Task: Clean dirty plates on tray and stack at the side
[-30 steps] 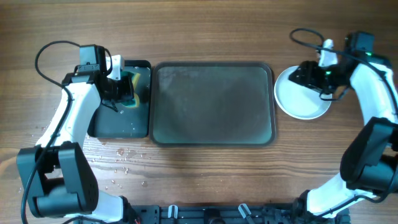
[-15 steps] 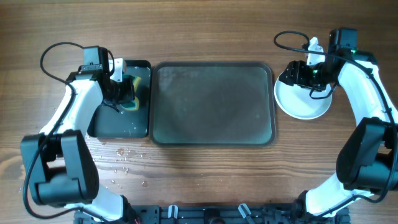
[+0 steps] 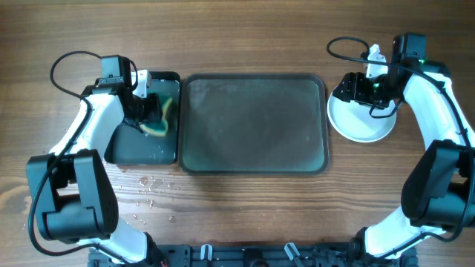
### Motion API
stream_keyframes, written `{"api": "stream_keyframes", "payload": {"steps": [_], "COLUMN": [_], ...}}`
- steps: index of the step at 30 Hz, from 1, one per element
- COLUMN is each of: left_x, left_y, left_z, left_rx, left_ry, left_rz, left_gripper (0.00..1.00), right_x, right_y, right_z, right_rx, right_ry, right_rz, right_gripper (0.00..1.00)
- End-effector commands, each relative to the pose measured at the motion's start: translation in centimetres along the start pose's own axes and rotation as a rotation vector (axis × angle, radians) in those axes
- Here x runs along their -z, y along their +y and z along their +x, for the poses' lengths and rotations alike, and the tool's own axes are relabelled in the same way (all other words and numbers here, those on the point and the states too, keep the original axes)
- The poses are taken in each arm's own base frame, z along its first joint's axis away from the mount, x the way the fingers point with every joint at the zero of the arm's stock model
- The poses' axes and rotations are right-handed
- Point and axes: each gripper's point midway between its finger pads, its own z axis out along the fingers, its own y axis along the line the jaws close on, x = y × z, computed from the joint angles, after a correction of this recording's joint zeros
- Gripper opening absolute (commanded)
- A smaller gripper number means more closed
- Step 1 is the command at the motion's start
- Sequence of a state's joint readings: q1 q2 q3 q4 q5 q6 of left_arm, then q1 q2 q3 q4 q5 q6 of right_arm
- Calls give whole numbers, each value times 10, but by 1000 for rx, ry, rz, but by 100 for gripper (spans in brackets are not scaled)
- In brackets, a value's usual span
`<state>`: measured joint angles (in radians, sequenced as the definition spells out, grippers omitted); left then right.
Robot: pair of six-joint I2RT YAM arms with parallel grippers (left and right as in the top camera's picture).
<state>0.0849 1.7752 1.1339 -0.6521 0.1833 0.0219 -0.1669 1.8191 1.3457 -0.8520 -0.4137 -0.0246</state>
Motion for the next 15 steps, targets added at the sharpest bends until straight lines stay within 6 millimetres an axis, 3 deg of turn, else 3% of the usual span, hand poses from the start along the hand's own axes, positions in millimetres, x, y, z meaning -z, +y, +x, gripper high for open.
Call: {"api": "stream_keyframes", "payload": {"steps": [1,2,3,5,6,9,15], "left_x": [-3,-3,-3,-3,-3,-3,-3], "left_y": [1,1,1,0,0,0,1], "left_z": [1,0,0,-1,-1,-1,0], "left_rx": [0,0,-1,-1,-1,-1,-1], "left_ry": [2,0,-1,-4,-5,-4,-3], "left_rz": [-2,-2,-2,-2,-1,-2,-2], "left_gripper": [50,56,63,72,83,100,100], "right_x": [9,9,9,9,9,9,10], "right_y": [3,3,3,3,3,3,3], "right_z": [-8,-8,-8,-8,-8,-9,-20], "right_rx": [20,19,19,17,16,18,37], "right_ry": [-34,-34,-33,-34,-34,-37,-82], "right_rz": [11,11,11,11,11,11,12], "right_gripper": [81,97,100,100,100,100,100]}}
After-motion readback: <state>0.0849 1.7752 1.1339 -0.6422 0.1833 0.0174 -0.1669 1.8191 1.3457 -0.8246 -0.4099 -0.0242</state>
